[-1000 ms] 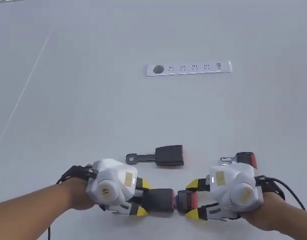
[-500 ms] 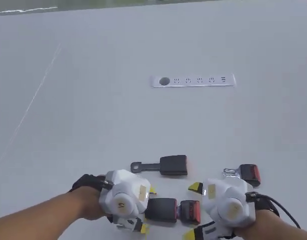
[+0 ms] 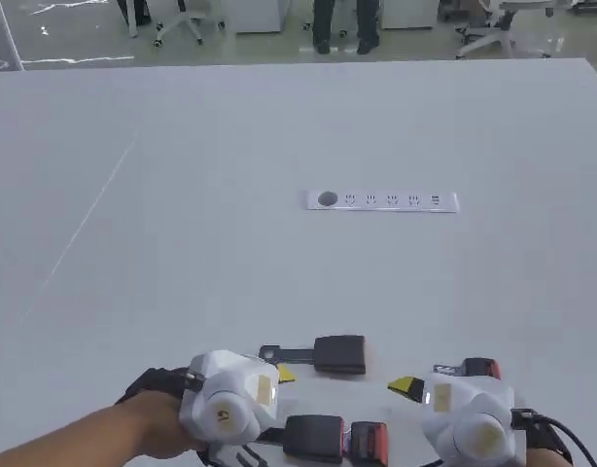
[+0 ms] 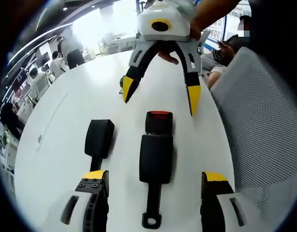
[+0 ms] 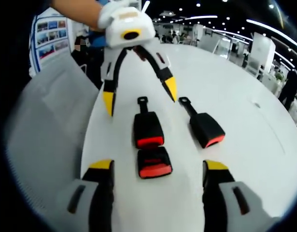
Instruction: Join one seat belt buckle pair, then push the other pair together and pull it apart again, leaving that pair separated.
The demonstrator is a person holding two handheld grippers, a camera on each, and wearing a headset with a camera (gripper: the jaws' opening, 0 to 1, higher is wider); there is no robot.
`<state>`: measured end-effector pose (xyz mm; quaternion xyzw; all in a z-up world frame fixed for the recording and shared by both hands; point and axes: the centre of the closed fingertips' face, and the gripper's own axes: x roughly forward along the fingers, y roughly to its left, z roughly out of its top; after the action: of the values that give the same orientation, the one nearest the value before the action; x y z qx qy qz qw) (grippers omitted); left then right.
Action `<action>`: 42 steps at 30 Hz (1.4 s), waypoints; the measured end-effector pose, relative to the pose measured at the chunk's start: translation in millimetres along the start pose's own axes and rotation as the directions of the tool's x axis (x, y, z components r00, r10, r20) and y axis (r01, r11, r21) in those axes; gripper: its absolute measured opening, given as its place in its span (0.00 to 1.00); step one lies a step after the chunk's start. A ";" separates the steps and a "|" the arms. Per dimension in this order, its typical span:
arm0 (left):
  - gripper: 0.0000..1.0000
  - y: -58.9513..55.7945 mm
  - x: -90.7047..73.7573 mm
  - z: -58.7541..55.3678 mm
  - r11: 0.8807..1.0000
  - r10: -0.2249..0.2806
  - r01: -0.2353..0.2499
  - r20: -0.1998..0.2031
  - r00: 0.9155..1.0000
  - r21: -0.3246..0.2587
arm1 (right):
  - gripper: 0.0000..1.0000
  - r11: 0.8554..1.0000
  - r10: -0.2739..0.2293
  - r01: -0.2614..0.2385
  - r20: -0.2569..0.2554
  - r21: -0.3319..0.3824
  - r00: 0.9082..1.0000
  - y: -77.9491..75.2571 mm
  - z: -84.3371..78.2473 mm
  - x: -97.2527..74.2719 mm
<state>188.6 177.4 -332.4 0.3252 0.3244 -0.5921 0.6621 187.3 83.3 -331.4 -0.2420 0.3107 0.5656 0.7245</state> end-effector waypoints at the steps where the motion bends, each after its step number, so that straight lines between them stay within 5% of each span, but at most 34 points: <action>1: 0.81 2.1 -2.3 1.1 1.000 0.008 -0.008 0.004 1.000 -0.004 | 0.78 1.000 -0.006 0.006 0.005 0.004 1.000 -2.5 0.2 -4.1; 10: 0.81 21.2 -24.4 9.7 0.996 0.087 -0.087 0.022 0.996 -0.008 | 0.80 0.997 -0.074 0.073 0.049 0.020 0.996 -31.3 0.4 -47.3; 22: 0.81 64.6 -43.2 43.2 0.985 0.170 -0.169 0.101 0.980 -0.013 | 0.80 0.991 -0.131 0.128 0.076 0.039 0.988 -70.1 -11.3 -97.4; 28: 0.81 87.3 -41.6 49.0 0.983 0.183 -0.183 0.111 0.977 -0.011 | 0.81 0.992 -0.119 0.117 0.048 0.041 0.992 -90.8 -27.7 -102.6; 33: 0.79 102.7 -32.3 47.0 0.987 0.162 -0.164 0.087 0.983 0.007 | 0.84 0.995 -0.092 0.092 0.004 0.045 0.996 -102.9 -47.8 -98.8; 42: 0.77 107.0 7.1 34.5 0.997 0.078 -0.078 0.038 0.996 -0.010 | 0.84 0.994 -0.045 0.047 -0.021 0.094 0.999 -113.4 -69.5 -85.6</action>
<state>297.3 154.6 -313.3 0.3235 0.3010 -0.5707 0.6922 270.8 -50.4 -317.4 -0.2197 0.3382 0.5311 0.7452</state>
